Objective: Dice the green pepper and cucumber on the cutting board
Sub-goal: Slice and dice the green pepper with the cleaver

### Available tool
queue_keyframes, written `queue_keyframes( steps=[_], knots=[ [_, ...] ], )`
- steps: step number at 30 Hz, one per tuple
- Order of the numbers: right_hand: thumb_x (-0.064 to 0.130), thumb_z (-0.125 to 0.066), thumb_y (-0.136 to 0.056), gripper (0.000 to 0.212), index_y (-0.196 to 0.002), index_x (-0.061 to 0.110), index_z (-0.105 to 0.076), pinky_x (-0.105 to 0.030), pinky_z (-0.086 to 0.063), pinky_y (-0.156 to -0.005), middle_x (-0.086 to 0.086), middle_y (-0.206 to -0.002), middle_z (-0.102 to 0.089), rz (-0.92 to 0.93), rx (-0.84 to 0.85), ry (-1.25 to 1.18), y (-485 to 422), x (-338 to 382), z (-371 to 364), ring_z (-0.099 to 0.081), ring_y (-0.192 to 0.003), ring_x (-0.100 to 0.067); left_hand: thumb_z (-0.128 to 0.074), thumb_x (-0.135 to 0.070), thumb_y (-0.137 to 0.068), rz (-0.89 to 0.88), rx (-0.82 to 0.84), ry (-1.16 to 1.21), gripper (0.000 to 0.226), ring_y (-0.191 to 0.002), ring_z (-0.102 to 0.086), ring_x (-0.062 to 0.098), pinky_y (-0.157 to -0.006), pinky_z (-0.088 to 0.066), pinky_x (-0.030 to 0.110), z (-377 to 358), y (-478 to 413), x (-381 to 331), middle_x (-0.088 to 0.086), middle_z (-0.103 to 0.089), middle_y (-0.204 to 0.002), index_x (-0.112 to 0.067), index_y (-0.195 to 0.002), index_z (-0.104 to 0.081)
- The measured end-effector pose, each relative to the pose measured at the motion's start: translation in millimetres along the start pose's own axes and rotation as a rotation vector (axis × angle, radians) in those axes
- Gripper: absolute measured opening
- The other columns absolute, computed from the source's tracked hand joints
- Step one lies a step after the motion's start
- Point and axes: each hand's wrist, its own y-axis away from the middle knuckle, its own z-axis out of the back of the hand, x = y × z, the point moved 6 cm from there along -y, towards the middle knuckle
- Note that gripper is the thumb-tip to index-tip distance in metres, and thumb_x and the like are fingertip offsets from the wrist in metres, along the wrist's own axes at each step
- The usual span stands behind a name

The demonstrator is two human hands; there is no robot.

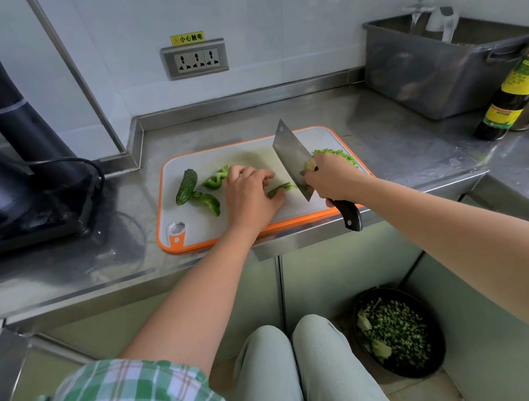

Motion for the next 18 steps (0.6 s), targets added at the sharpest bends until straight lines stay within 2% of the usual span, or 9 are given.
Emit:
queue_keyframes(
  steps=[5,10,12,15,18],
  knots=[
    [0.003,-0.039,-0.088,0.007,-0.082,0.005,-0.042,-0.027,-0.044,-0.046,-0.017,-0.071,-0.053,0.02,0.068,0.11,5.3,8.7,-2.8,-0.052,-0.045,-0.027,-0.07,-0.033,-0.074,0.004,0.007,-0.044,0.013,-0.096,-0.048,0.027,-0.081,-0.036,0.038,-0.2,3.9,0.8,-0.004,-0.068,-0.081,-0.026,-0.084,-0.074],
    [0.002,-0.039,-0.088,0.015,-0.074,0.007,-0.038,-0.025,-0.042,-0.044,-0.016,-0.069,-0.053,0.017,0.053,0.173,2.4,10.9,-8.6,-0.052,-0.045,-0.026,-0.072,-0.03,-0.072,0.013,-0.003,0.001,0.011,-0.094,-0.048,0.028,-0.081,-0.036,0.038,-1.1,3.9,1.4,-0.004,-0.069,-0.078,-0.025,-0.081,-0.074],
    [0.001,-0.038,-0.088,0.013,-0.076,0.007,-0.039,-0.025,-0.041,-0.043,-0.014,-0.069,-0.053,0.016,0.028,0.155,0.1,10.7,-10.7,-0.052,-0.045,-0.026,-0.073,-0.029,-0.071,0.016,-0.009,0.019,0.01,-0.094,-0.049,0.028,-0.081,-0.037,0.039,-0.5,4.3,1.6,-0.004,-0.069,-0.077,-0.024,-0.08,-0.074],
    [0.002,-0.036,-0.088,0.008,-0.092,0.004,-0.043,-0.027,-0.044,-0.045,-0.015,-0.075,-0.054,0.004,-0.004,0.083,1.0,8.4,-7.8,-0.055,-0.048,-0.027,-0.074,-0.03,-0.072,0.019,-0.008,0.019,0.01,-0.093,-0.049,0.028,-0.081,-0.039,0.04,-0.5,4.5,2.5,-0.005,-0.069,-0.077,-0.024,-0.079,-0.074],
    [0.001,-0.036,-0.085,0.01,-0.092,0.004,-0.043,-0.024,-0.041,-0.042,-0.014,-0.071,-0.053,0.005,0.002,0.065,4.4,9.5,0.3,-0.053,-0.044,-0.026,-0.074,-0.027,-0.07,0.023,-0.016,0.031,0.007,-0.09,-0.049,0.027,-0.08,-0.04,0.04,-0.7,4.1,2.2,-0.006,-0.068,-0.073,-0.024,-0.076,-0.074]
  ],
)
